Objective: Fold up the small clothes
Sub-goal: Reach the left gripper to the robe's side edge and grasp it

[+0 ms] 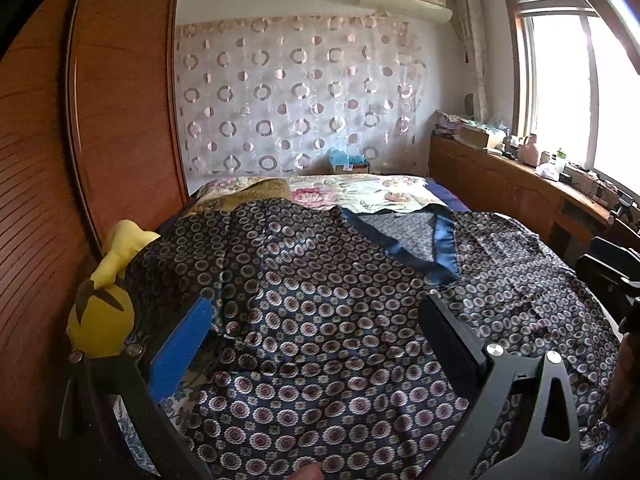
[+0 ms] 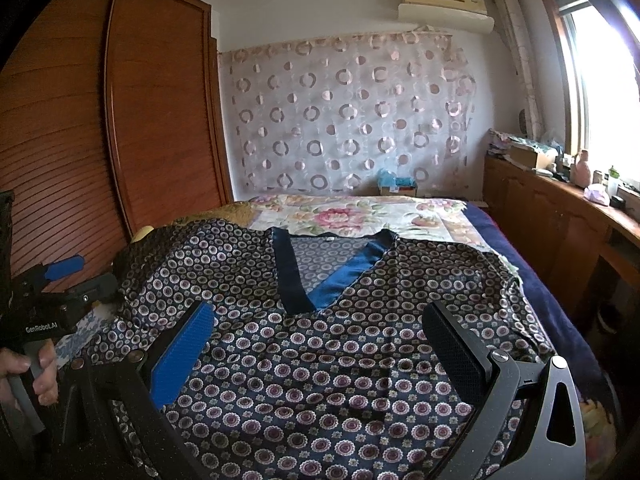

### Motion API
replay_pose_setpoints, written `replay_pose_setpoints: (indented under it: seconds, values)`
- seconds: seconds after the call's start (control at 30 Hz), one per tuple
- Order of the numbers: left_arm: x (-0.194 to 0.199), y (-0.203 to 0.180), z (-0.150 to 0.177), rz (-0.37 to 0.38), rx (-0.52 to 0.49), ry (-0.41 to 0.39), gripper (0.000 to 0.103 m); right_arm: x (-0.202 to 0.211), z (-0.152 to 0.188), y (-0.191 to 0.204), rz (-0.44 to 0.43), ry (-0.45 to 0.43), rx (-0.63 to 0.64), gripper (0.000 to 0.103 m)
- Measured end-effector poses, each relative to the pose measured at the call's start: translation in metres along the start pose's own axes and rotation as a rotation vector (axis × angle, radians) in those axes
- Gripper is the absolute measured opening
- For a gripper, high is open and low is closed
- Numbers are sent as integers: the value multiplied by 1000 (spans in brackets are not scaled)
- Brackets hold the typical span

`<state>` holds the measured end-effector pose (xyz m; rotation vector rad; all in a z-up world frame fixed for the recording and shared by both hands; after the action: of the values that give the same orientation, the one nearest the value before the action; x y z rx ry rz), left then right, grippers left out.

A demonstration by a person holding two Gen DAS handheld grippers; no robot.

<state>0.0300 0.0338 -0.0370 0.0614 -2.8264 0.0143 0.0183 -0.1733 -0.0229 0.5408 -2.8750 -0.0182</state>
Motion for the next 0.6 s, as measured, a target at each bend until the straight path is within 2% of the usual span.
replay_pose_setpoints:
  seconds: [0.57, 0.6]
  values:
    - [-16, 57, 27, -7, -21, 82, 103, -29, 9, 7, -56, 88, 25, 103]
    - [-18, 62, 28, -12, -23, 91, 100, -31, 10, 9, -61, 97, 30, 103]
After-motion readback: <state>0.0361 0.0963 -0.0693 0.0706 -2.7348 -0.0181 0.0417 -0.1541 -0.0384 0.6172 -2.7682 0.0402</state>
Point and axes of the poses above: each gripper's, at about its wrist camera, not at the fingertips, and x roughly against the way its jaws point, y to its left, z to its underside, the point moved 3 cm from there along -x, roughly the way its jaws point, and after that the axes turned 10 degrees about -y, right-handed, at the moved point
